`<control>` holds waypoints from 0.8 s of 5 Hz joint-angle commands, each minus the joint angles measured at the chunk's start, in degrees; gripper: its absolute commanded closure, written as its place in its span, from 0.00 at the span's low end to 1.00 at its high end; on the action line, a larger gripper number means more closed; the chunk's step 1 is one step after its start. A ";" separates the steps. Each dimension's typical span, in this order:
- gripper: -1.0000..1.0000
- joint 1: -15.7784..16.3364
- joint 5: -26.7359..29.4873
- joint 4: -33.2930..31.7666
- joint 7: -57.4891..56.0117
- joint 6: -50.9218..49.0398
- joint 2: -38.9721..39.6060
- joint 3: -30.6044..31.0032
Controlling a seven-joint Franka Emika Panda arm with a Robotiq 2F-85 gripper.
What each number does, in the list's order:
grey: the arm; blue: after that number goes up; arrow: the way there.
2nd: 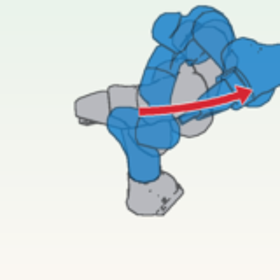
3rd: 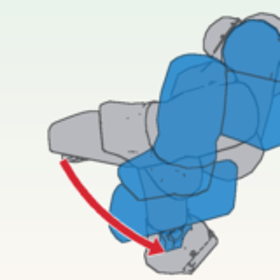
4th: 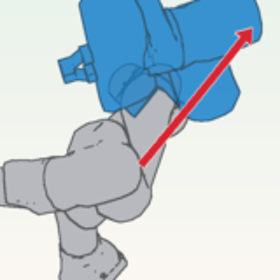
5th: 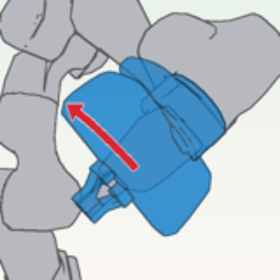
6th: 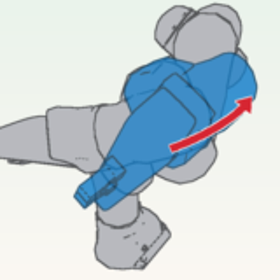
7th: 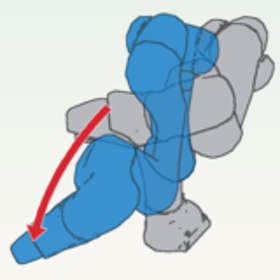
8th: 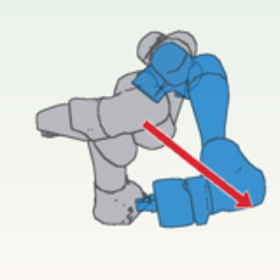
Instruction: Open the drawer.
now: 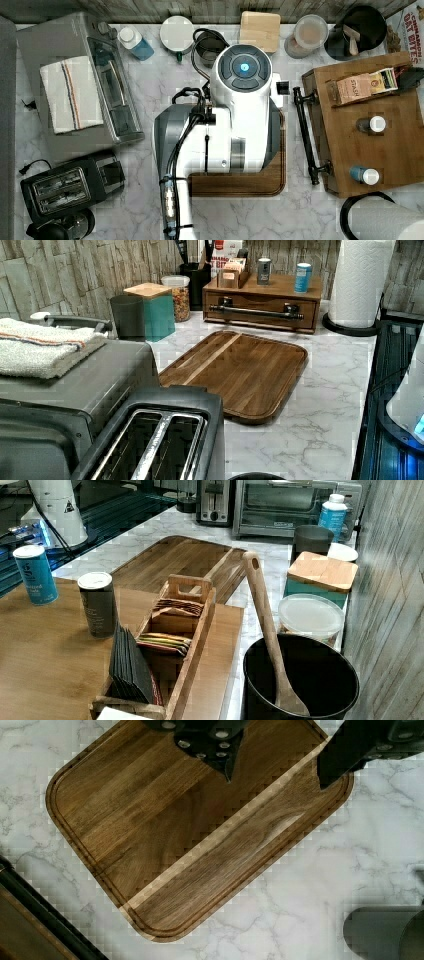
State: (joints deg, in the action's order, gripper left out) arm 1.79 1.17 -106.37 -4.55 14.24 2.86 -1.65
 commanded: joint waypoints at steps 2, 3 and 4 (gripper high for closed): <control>0.00 0.14 -0.24 -8.05 -11.73 3.98 -4.88 0.53; 0.00 -0.15 -1.56 -12.96 -22.66 4.22 -8.45 0.20; 0.00 -1.57 -0.95 -20.03 -36.93 8.20 -12.35 -1.89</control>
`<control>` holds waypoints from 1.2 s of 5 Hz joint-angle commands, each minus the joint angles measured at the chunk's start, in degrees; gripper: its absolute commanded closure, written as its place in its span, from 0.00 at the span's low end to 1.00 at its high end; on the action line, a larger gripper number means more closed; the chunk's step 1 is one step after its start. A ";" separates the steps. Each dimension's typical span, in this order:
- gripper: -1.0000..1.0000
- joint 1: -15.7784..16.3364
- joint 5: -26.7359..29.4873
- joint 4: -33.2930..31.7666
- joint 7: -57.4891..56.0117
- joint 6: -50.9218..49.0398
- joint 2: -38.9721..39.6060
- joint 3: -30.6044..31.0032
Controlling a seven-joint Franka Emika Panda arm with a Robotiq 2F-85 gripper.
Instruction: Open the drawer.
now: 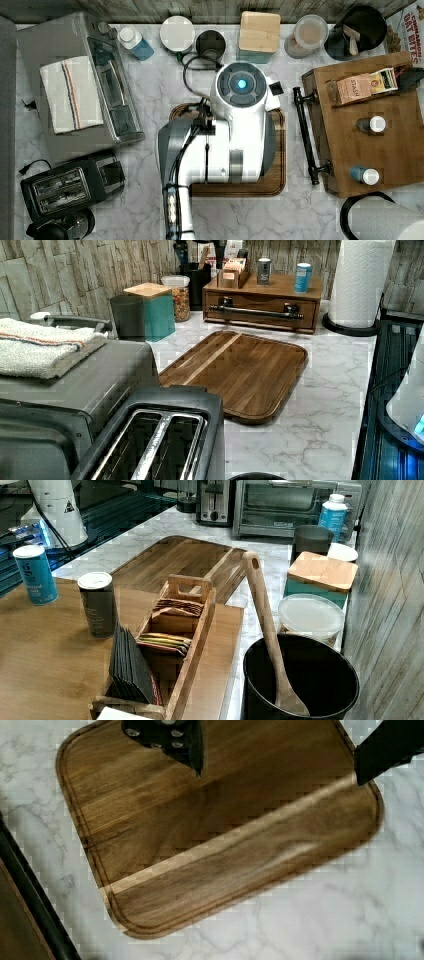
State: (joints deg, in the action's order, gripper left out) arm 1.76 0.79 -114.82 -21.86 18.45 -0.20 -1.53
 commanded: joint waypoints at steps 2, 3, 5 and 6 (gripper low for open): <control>0.00 -4.39 -4.26 -18.00 -38.03 10.42 -11.36 -6.22; 0.00 -5.98 -6.17 -18.03 -45.43 13.20 -9.27 -8.44; 0.00 -6.93 -6.88 -16.25 -59.98 19.06 -6.05 -14.74; 0.00 -13.63 -5.10 -16.91 -65.69 23.55 -4.41 -10.77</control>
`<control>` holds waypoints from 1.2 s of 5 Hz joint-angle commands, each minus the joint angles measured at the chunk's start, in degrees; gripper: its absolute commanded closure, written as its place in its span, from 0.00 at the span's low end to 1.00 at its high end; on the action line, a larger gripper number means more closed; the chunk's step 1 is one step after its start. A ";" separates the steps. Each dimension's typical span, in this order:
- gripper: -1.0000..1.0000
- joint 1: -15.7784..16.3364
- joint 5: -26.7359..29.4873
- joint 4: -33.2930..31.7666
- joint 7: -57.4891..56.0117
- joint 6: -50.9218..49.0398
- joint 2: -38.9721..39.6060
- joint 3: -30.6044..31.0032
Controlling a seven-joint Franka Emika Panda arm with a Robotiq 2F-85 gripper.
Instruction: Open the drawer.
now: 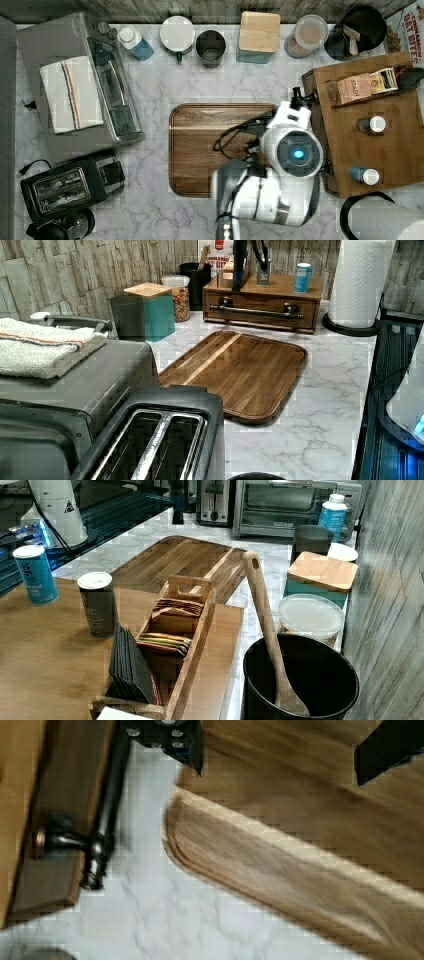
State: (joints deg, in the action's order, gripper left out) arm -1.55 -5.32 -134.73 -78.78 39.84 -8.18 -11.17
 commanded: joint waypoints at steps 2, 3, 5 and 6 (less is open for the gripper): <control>0.00 -9.28 6.28 3.57 -16.23 5.86 6.42 -5.40; 0.00 -7.55 5.37 2.63 -11.36 5.20 5.41 -5.76; 0.00 -5.90 7.51 -1.02 -8.02 13.38 7.99 -5.02; 0.00 -5.89 9.22 -2.21 -8.58 17.51 9.57 -5.01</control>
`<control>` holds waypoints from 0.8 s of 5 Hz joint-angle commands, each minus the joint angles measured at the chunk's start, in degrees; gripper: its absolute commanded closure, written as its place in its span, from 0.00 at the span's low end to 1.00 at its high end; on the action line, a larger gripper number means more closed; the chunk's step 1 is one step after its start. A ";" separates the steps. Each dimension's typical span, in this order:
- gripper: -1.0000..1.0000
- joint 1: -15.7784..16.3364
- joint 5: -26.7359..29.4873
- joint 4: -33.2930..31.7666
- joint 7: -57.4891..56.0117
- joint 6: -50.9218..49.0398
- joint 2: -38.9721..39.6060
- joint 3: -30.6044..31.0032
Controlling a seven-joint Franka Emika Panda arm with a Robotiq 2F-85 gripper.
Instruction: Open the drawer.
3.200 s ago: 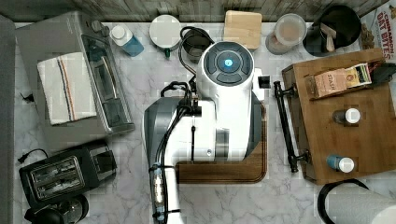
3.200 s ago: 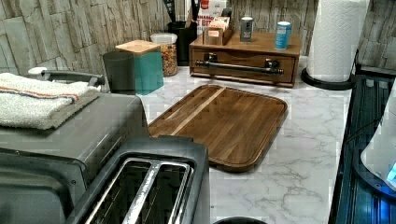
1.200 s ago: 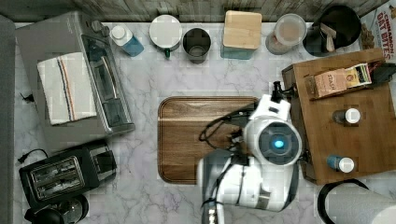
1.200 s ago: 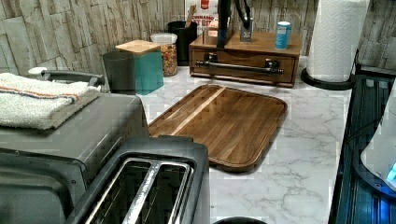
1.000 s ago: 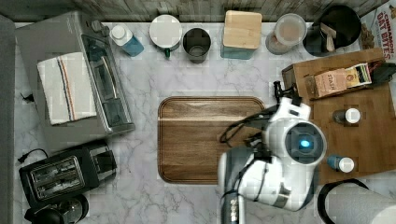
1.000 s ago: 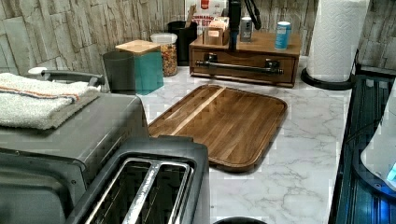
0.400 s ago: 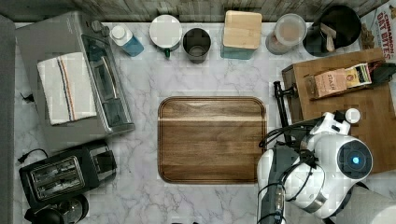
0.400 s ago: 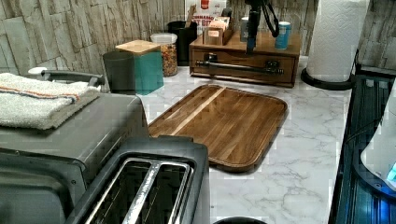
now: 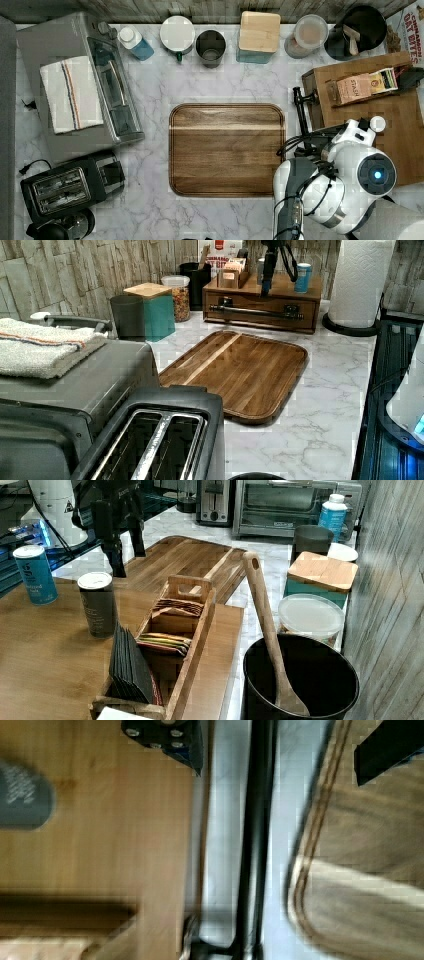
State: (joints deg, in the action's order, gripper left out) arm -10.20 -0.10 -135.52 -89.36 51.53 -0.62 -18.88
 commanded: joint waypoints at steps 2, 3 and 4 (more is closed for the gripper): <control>0.00 3.10 3.36 -5.05 7.27 12.42 2.78 3.84; 0.00 1.50 5.03 -5.69 2.68 16.02 4.64 4.26; 0.00 0.08 11.58 -7.74 -5.27 23.44 6.25 5.09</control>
State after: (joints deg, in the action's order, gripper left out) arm -8.85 8.45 -140.11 -90.08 71.45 6.00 -13.88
